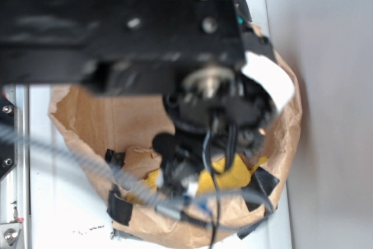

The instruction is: Grab the green block.

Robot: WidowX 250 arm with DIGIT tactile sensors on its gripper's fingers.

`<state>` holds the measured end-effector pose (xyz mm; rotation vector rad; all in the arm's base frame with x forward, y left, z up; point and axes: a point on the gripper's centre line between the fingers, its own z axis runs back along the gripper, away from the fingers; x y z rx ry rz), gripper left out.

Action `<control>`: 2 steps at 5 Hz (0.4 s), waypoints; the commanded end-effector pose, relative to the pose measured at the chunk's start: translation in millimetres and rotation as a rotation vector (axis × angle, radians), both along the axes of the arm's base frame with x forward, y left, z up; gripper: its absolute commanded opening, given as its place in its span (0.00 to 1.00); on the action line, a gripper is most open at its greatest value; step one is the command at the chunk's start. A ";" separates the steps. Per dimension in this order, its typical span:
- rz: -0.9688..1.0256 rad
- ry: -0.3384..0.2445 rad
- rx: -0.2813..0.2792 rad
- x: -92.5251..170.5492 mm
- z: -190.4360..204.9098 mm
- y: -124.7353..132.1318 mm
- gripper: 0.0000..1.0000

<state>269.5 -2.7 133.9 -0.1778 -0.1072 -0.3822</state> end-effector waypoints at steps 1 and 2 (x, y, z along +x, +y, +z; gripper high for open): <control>0.025 0.014 0.100 -0.3 -37.7 21.9 1.00; 0.015 0.002 0.091 6.6 -48.0 30.2 1.00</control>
